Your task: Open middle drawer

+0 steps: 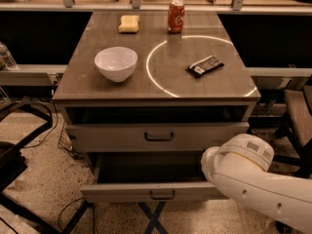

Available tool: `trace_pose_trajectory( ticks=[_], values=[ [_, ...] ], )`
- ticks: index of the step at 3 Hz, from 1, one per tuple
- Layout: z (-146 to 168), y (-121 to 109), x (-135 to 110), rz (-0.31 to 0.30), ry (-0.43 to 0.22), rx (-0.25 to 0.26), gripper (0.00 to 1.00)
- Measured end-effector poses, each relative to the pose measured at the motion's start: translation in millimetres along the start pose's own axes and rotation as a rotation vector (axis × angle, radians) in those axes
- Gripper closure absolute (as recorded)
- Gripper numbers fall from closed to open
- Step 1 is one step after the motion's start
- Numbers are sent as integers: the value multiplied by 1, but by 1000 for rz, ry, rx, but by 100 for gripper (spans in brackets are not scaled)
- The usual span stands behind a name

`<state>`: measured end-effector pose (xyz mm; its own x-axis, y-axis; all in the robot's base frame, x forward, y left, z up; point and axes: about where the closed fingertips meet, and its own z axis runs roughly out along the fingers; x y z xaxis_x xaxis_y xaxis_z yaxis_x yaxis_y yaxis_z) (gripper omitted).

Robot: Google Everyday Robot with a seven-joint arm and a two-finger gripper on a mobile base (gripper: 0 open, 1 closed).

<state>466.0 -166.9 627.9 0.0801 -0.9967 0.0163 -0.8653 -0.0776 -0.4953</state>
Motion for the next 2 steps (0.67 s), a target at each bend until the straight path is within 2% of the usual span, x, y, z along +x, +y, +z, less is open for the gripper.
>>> trace_pose_trajectory(
  ticks=[1, 2],
  values=[
    [34, -10, 6, -8, 0, -25, 100],
    [62, -11, 7, -10, -16, -63, 100]
  ],
)
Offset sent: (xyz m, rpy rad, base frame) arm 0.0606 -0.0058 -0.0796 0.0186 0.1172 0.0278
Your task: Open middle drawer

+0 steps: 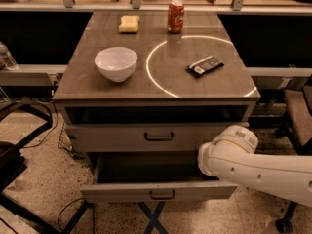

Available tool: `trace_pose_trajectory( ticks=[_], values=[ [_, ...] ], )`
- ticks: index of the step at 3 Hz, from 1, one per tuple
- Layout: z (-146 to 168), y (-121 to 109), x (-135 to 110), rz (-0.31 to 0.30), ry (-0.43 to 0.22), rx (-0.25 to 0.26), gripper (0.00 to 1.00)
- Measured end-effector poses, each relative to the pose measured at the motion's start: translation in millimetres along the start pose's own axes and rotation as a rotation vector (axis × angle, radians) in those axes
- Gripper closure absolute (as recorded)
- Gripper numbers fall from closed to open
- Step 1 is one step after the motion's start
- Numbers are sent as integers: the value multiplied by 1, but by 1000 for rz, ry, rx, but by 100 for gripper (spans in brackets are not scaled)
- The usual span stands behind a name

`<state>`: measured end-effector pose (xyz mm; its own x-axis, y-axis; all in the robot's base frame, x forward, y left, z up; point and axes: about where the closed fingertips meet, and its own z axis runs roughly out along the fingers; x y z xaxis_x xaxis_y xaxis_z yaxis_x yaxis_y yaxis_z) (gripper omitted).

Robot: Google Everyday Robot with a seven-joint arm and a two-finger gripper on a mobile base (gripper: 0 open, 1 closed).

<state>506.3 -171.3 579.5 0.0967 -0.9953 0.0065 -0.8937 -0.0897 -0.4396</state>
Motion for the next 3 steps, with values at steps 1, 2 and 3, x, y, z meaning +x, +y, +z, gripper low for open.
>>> trace_pose_trajectory(
  ticks=[1, 2, 3],
  values=[
    [34, 4, 3, 18, -37, -44, 100],
    [79, 14, 4, 47, -100, -93, 100],
    [106, 23, 3, 64, -142, -125, 100]
  ],
)
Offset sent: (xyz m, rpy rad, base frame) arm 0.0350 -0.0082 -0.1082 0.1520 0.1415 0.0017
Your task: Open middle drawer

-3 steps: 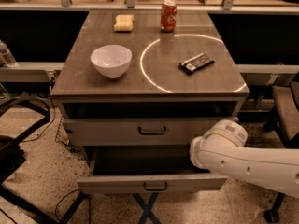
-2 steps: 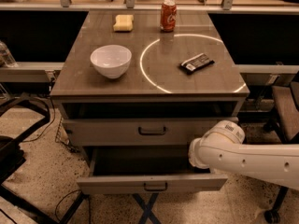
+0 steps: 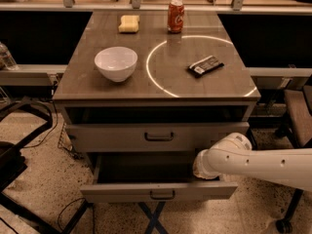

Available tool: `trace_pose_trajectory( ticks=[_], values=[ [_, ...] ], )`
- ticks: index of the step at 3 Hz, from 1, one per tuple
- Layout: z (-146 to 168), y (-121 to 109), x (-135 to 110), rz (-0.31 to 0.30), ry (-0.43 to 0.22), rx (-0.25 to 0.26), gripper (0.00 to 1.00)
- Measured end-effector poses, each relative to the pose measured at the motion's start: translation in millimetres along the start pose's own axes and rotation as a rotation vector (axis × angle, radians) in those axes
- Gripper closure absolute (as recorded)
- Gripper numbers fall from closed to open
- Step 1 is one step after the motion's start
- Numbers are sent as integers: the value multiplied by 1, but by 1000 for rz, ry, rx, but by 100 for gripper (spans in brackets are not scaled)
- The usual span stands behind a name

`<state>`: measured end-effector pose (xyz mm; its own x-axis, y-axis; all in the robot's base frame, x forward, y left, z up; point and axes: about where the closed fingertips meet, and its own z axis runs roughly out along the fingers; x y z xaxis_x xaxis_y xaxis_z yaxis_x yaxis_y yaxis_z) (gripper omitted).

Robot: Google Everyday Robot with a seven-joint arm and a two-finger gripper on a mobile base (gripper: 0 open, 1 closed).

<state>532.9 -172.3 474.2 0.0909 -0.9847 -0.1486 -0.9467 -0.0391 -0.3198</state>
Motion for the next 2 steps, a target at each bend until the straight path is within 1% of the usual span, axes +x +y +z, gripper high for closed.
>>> trace_pose_trajectory(
  ticks=[1, 2],
  values=[
    [33, 6, -3, 13, -57, -40, 100],
    [61, 20, -7, 25, -109, -86, 100]
  ],
)
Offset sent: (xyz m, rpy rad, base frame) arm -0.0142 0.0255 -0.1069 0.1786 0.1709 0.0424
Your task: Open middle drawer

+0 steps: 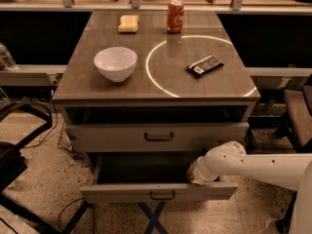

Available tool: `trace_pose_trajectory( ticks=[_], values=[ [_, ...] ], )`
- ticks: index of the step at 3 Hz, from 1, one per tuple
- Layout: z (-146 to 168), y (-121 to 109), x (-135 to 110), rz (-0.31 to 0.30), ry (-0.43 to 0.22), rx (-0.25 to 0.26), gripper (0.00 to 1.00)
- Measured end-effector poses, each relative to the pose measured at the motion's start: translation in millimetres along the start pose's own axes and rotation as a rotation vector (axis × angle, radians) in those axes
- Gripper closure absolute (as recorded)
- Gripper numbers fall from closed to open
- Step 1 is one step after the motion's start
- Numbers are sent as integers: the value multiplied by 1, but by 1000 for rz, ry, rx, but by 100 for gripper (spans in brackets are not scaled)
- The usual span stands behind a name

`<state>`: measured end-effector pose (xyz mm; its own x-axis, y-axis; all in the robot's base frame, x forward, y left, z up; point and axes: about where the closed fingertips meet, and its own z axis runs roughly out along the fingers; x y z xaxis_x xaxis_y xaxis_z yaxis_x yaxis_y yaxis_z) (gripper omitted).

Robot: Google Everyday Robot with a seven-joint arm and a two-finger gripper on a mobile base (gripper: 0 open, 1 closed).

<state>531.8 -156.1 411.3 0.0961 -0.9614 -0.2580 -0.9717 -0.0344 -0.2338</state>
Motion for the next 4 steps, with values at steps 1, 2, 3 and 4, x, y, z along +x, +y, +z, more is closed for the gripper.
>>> trace_pose_trajectory(
  ticks=[1, 2, 3, 4],
  values=[
    [13, 21, 0, 9, -14, -41, 100],
    [5, 47, -4, 3, 20, -86, 100],
    [-25, 91, -8, 19, 84, -125, 100],
    [-46, 142, -14, 35, 123, -195, 100]
  ],
)
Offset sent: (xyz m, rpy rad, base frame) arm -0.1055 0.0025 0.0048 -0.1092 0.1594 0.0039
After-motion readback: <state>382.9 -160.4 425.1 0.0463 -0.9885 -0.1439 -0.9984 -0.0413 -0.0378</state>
